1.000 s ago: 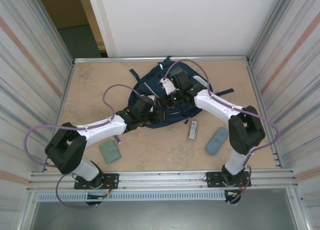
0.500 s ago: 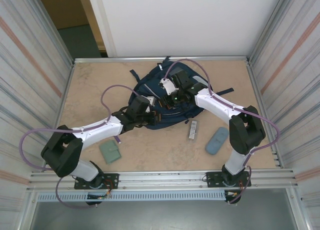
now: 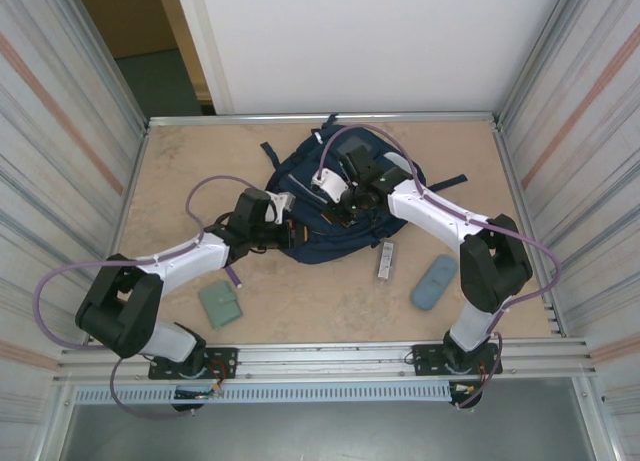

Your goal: Pack the student bag

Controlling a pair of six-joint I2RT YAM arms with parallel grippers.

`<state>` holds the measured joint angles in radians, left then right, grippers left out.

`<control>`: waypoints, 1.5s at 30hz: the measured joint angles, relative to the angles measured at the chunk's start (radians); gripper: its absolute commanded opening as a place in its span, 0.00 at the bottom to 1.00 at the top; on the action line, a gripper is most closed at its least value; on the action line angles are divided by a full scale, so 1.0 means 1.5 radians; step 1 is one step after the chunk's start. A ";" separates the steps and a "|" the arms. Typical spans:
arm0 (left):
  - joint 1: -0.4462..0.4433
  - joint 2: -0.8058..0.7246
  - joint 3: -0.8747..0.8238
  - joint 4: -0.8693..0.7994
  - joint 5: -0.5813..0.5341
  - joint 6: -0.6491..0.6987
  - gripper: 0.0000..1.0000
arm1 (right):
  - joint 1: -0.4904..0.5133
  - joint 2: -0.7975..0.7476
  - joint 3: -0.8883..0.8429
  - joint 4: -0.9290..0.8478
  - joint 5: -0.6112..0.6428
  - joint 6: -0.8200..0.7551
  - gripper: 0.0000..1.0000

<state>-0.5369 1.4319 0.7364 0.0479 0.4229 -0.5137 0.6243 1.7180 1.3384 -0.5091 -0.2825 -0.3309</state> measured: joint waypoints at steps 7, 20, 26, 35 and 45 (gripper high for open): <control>0.023 -0.068 0.002 -0.067 0.000 0.045 0.00 | 0.008 -0.003 -0.008 0.025 -0.022 -0.126 0.00; -0.067 -0.108 0.006 -0.133 -0.058 0.130 0.00 | -0.016 0.003 -0.009 0.025 -0.114 -0.326 0.00; -0.103 -0.114 0.001 -0.119 -0.086 0.222 0.00 | -0.087 -0.044 -0.127 0.104 -0.230 -0.399 0.00; -0.038 -0.135 -0.005 -0.137 -0.090 0.278 0.00 | -0.158 -0.053 -0.175 0.195 -0.275 -0.463 0.28; -0.143 -0.093 0.021 -0.110 -0.070 0.262 0.00 | -0.128 -0.138 -0.211 0.232 -0.175 -0.339 0.52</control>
<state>-0.7521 1.2926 0.7681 -0.1177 0.3183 -0.1211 0.4320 1.5108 1.0225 -0.1616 -0.5446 -0.8394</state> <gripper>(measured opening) 0.064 0.504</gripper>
